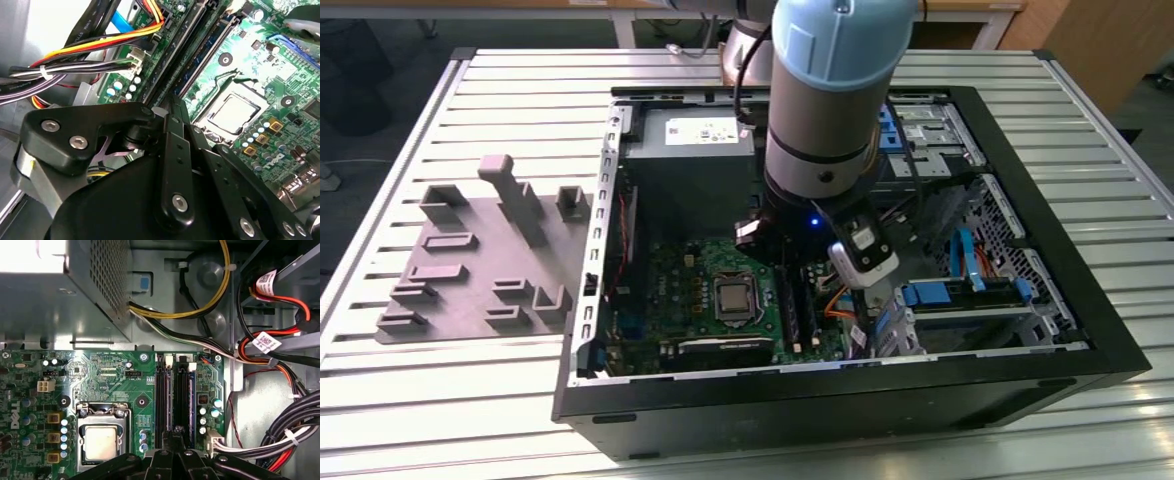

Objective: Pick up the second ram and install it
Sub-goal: 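Press down the second ram until it locks into place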

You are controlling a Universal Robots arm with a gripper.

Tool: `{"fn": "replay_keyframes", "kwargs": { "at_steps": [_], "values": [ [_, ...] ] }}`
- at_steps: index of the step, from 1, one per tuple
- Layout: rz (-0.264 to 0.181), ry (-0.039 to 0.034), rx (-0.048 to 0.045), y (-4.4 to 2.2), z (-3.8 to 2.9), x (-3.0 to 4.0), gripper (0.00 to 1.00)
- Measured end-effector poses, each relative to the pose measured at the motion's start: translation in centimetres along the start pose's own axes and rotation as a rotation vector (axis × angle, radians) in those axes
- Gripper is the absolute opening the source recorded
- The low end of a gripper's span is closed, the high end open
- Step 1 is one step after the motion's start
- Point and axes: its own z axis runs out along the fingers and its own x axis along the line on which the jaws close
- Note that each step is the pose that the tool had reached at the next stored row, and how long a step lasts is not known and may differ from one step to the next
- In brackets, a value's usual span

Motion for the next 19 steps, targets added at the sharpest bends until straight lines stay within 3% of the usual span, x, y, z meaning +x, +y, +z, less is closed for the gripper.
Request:
{"fn": "replay_keyframes", "kwargs": {
  "at_steps": [3,4,8,10,19],
  "values": [
    [0.000,0.0002,0.0006,-0.03,0.46,0.02,0.11],
    [-0.001,-0.0006,-0.0037,0.07,-0.92,-0.02,0.11],
    [-0.001,-0.0003,-0.0035,0.12,-2.44,-0.03,0.11],
    [-0.001,-0.0004,-0.0040,0.14,-2.83,-0.03,0.11],
    [-0.001,-0.0004,-0.0056,0.15,-2.91,-0.03,0.11]
  ]
}}
